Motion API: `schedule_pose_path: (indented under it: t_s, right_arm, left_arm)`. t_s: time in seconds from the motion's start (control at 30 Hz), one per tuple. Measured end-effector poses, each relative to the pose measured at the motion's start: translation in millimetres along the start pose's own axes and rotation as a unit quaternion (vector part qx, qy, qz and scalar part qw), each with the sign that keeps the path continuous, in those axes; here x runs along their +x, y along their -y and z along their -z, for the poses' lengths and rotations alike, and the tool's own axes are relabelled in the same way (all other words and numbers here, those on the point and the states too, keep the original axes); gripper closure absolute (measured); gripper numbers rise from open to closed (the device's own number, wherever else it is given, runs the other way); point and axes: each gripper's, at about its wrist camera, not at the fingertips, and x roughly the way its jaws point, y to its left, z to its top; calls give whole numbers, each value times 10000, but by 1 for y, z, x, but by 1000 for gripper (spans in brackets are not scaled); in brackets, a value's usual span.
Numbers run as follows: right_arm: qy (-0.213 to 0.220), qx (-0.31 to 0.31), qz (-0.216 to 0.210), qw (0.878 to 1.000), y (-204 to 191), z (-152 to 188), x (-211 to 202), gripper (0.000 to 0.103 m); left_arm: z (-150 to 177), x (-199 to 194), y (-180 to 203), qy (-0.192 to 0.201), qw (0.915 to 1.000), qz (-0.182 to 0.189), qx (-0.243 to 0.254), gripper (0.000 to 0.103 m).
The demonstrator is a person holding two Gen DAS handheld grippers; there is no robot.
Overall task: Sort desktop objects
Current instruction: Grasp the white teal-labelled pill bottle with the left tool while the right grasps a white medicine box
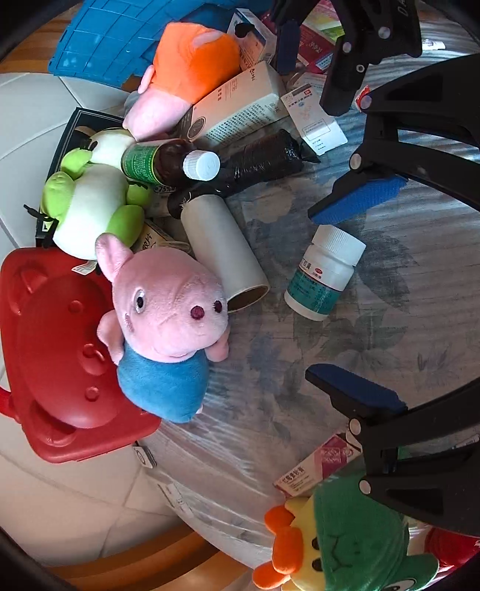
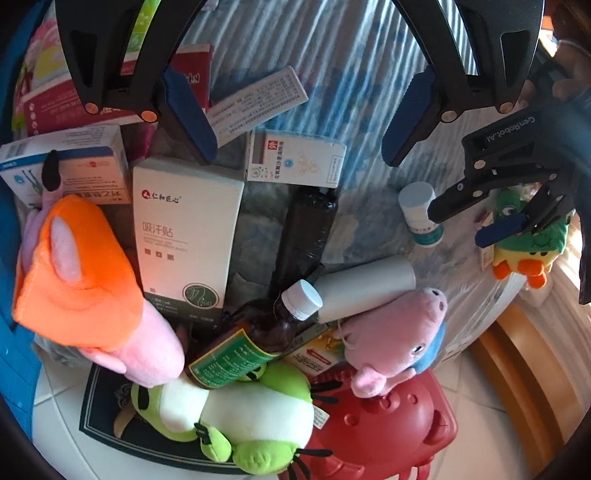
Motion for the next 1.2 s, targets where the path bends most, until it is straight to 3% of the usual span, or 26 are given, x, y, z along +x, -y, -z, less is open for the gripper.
schedule_pose_path:
  t_s: [0.2, 0.4, 0.57, 0.63, 0.8, 0.93, 1.07, 1.2]
  right_arm:
    - [-180, 169, 103, 9996, 2, 0, 17, 16]
    - [-344, 237, 235, 9989, 4, -4, 28, 32]
    - [-394, 273, 250, 9985, 6, -2, 32, 32]
    - [-385, 280, 248, 9986, 7, -2, 31, 35]
    - [-215, 300, 29, 9993, 11, 1, 23, 38]
    - [45, 154, -42, 9999, 7, 1, 3, 38]
    - [268, -4, 28, 9996, 0, -1, -20, 38]
    - [279, 3, 23, 9996, 1, 2, -27, 38]
  left_arm:
    - [1, 21, 7, -244, 9996, 121, -2, 25]
    - [12, 34, 5, -423, 9988, 203, -158, 25]
    - [15, 30, 3, -352, 9989, 297, -113, 27]
    - [16, 27, 0, -325, 9989, 320, -90, 32]
    - [16, 21, -7, -328, 9982, 498, 18, 70]
    - [20, 4, -7, -149, 9983, 522, 196, 78]
    - [22, -9, -5, 3, 9976, 547, 421, 79]
    - [23, -2, -16, -221, 9971, 728, -35, 79]
